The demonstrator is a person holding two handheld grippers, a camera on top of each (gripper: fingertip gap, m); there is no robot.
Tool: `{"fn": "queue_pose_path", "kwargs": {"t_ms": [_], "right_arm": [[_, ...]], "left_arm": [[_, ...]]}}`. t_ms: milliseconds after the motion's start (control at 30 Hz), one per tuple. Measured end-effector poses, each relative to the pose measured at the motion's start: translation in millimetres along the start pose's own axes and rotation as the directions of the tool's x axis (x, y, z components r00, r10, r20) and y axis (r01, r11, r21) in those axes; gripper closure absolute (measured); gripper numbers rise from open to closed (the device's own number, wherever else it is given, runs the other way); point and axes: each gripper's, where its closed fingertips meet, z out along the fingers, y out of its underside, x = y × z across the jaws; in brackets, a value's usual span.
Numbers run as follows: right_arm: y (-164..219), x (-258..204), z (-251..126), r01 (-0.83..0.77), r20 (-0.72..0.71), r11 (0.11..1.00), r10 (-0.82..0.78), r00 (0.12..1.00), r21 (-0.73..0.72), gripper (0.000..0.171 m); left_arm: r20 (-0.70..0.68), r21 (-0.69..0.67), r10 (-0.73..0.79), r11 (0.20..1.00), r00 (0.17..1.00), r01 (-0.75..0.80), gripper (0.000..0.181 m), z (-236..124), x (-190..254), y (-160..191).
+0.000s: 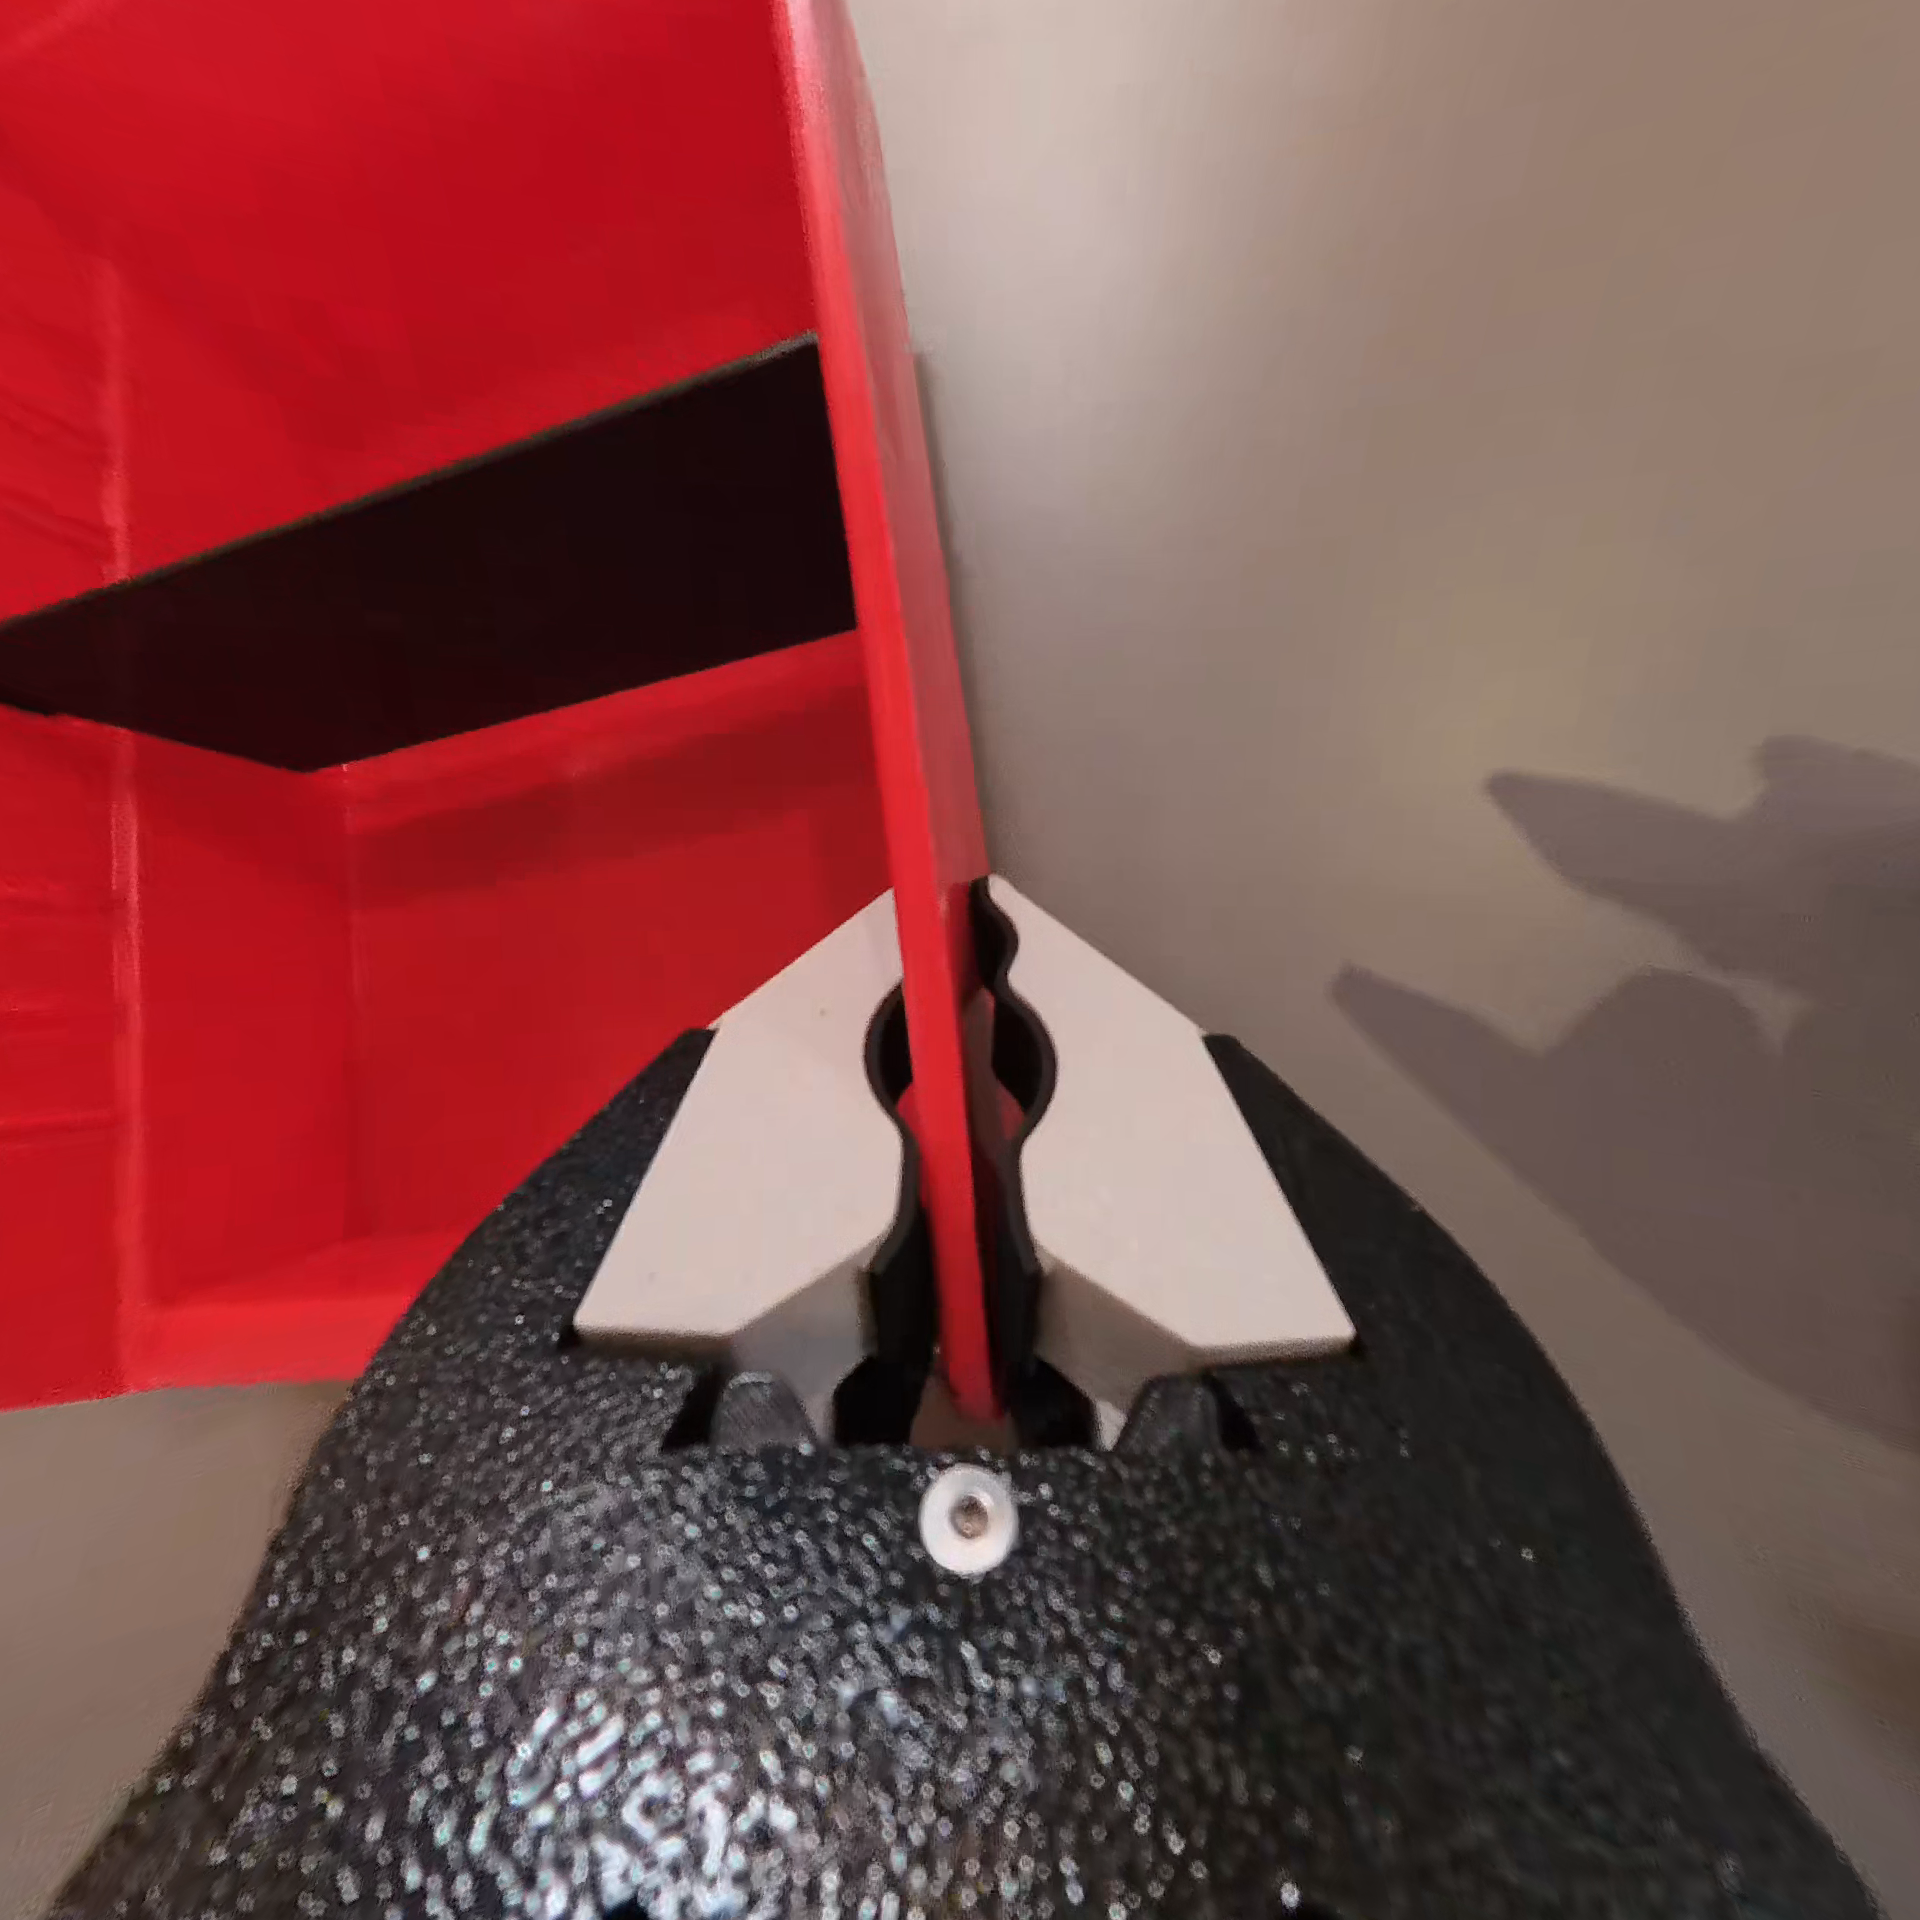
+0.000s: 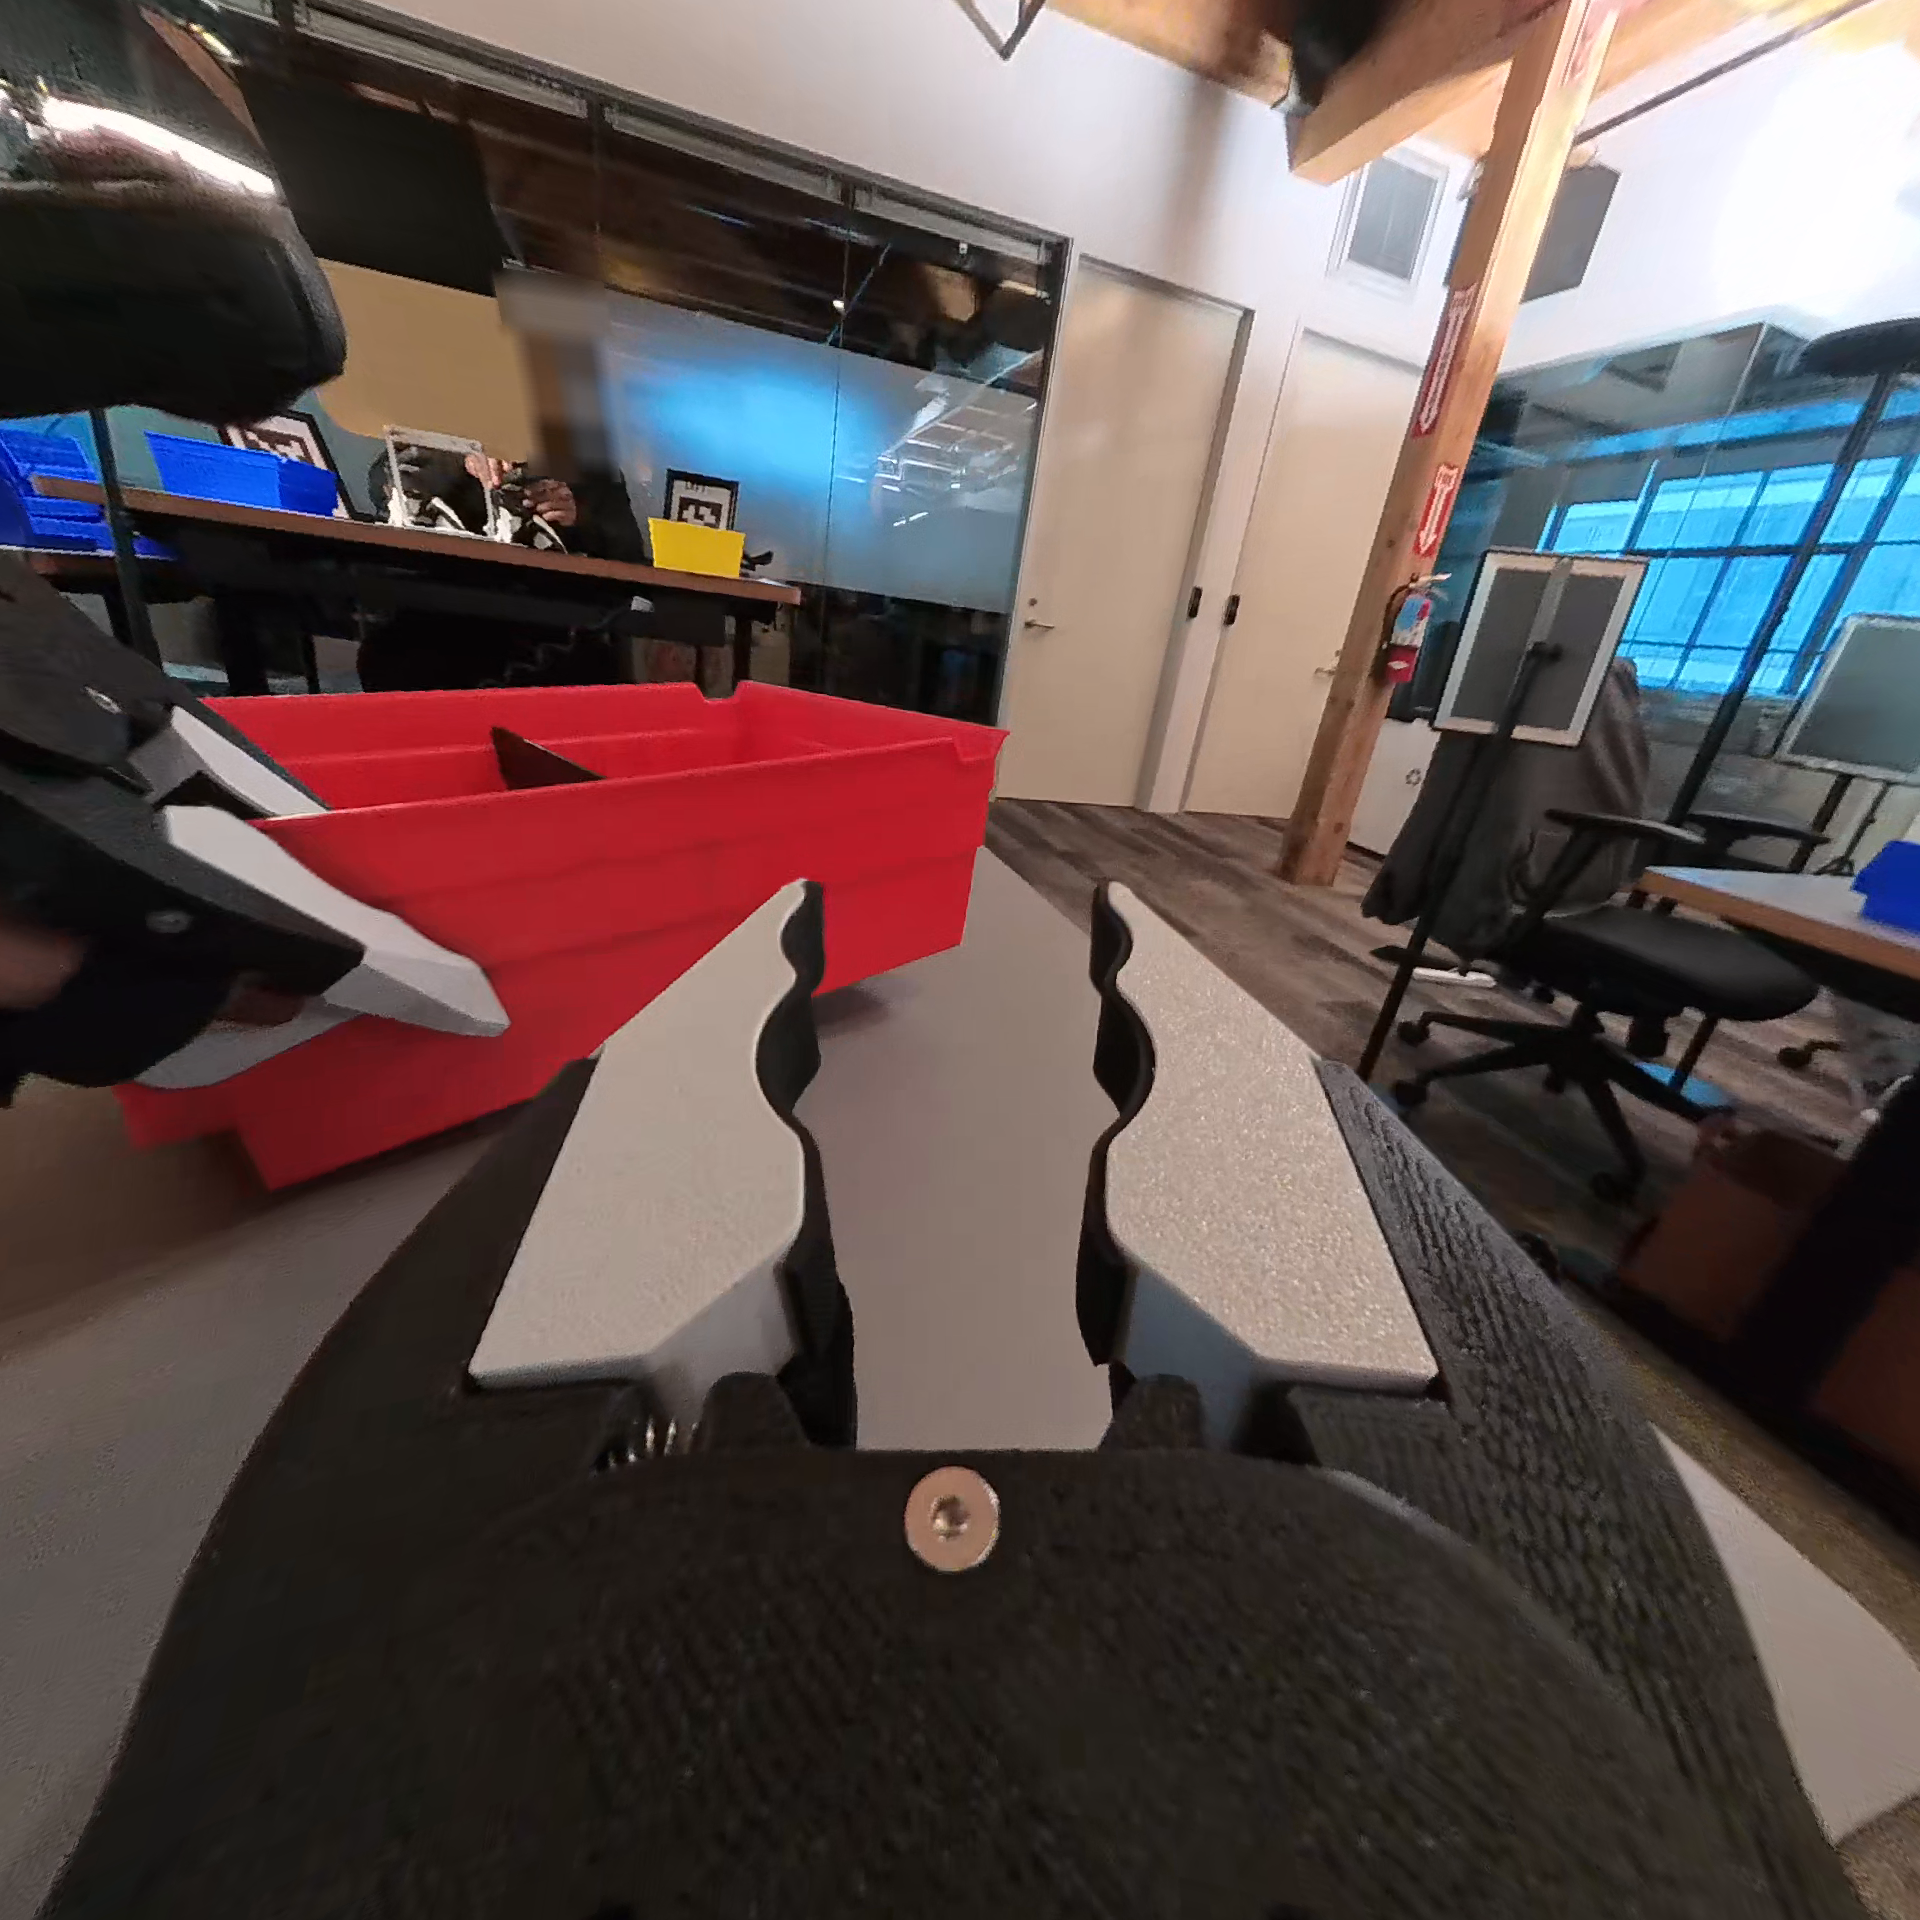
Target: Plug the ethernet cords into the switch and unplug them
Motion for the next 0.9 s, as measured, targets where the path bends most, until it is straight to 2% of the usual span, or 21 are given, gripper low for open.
{"fn": "queue_pose_path", "kwargs": {"t_ms": [33,133,200,300,333,433,500,567,633,700,767,833,900], "right_arm": [[3,-1,1,-0.011,0.007,1.000,0.011,1.000,-0.012,0.120],[8,-3,3,-0.048,0.033,0.998,0.049,0.998,-0.042,0.114],[11,-6,4,-0.050,0.052,0.997,0.053,0.997,-0.060,0.110],[18,-19,8,-0.041,0.105,0.993,0.053,0.993,-0.114,0.095],[22,-26,9,-0.058,0.127,0.987,0.078,0.989,-0.151,0.086],[17,-57,13,-0.210,0.149,0.957,0.242,0.959,-0.200,0.078],[3,-92,23,-0.288,0.142,0.936,0.319,0.937,-0.202,0.076],[0,-134,33,-0.286,0.155,0.930,0.325,0.933,-0.229,0.067],[4,-153,42,-0.211,0.120,0.949,0.244,0.962,-0.235,0.063],[8,-154,52,-0.223,0.057,0.947,0.242,0.969,-0.233,0.061],[20,-152,65,-0.225,-0.003,0.933,0.234,0.972,-0.281,0.058],[35,-148,76,-0.199,-0.062,0.913,0.189,0.980,-0.356,0.057],[39,-142,83,-0.190,-0.094,0.903,0.167,0.982,-0.386,0.067]], "left_arm": [[0.004,0.012,-0.012,1.000,1.000,0.012,0.178,1,0,-2],[-0.052,0.085,-0.119,0.989,0.992,0.123,0.145,-4,3,-10],[-0.067,0.141,-0.144,0.978,0.987,0.152,0.123,-25,2,-13],[-0.050,0.336,-0.137,0.931,0.989,0.145,0.090,-113,0,-18],[-0.009,0.380,-0.135,0.916,0.991,0.128,0.088,-149,-5,-8],[0.240,0.470,-0.261,0.874,0.935,0.124,0.081,-258,-52,58],[0.397,0.483,-0.412,0.854,0.820,0.196,0.076,-317,-87,127],[0.509,0.443,-0.544,0.830,0.668,0.338,0.066,-353,-108,208],[0.560,0.428,-0.633,0.773,0.535,0.467,0.058,-371,-114,274],[0.542,0.414,-0.688,0.719,0.483,0.559,0.052,-368,-111,316],[0.508,0.376,-0.715,0.686,0.481,0.623,0.049,-356,-108,337],[0.511,0.328,-0.710,0.682,0.485,0.653,0.053,-347,-109,351],[0.538,0.307,-0.690,0.696,0.485,0.649,0.064,-347,-116,358]]}}
